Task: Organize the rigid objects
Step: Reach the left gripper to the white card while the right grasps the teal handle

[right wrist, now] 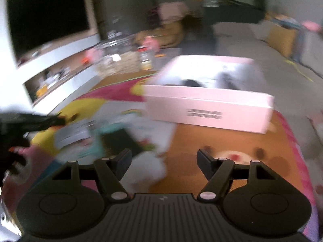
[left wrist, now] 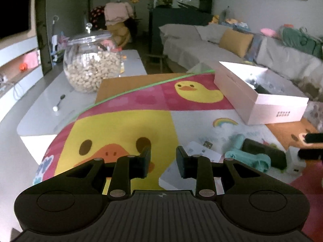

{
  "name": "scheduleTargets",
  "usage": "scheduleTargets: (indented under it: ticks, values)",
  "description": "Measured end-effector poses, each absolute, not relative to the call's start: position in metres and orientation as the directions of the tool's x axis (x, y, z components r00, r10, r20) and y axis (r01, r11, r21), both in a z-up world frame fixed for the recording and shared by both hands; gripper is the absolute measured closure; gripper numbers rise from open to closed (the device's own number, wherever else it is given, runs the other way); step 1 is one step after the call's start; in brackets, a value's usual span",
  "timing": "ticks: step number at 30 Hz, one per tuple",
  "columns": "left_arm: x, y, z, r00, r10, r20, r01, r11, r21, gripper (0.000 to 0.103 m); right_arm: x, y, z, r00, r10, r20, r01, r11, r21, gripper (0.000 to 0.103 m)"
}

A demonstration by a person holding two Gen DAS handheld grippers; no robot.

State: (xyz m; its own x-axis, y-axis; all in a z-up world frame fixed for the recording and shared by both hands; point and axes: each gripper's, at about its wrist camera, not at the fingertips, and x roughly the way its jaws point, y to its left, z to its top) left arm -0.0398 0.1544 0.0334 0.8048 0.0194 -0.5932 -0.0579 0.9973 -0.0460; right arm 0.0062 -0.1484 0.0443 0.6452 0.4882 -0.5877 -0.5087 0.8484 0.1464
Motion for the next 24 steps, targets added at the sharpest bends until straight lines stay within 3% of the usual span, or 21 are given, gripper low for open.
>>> scheduleTargets:
  ticks: [7, 9, 11, 12, 19, 24]
  values:
    - [-0.045, 0.147, 0.024, 0.797, -0.076, -0.599, 0.020, 0.995, -0.100, 0.071, -0.001, -0.071, 0.052, 0.564, 0.567, -0.601, -0.669, 0.740, 0.070, 0.036]
    - [-0.047, 0.146, 0.023, 0.799, -0.084, -0.595, 0.031, 0.995, -0.098, 0.071, 0.002, -0.052, 0.047, 0.559, 0.556, -0.615, -0.686, 0.727, 0.034, 0.051]
    - [-0.049, 0.144, 0.023, 0.795, -0.102, -0.597, 0.050, 0.993, -0.103, 0.070, 0.007, -0.040, 0.039, 0.539, 0.536, -0.650, -0.691, 0.723, 0.022, 0.075]
    - [-0.050, 0.142, 0.023, 0.794, -0.108, -0.598, 0.058, 0.993, -0.103, 0.070, 0.007, -0.038, 0.038, 0.542, 0.529, -0.653, -0.690, 0.723, 0.014, 0.078]
    - [-0.051, 0.116, 0.022, 0.783, -0.172, -0.597, 0.139, 0.985, -0.102, 0.070, 0.005, -0.080, 0.038, 0.626, 0.432, -0.649, -0.611, 0.789, -0.065, 0.079]
    - [-0.047, 0.085, 0.024, 0.778, -0.173, -0.604, 0.194, 0.980, -0.031, 0.070, 0.005, -0.126, 0.034, 0.678, 0.349, -0.647, -0.504, 0.861, -0.064, 0.079]
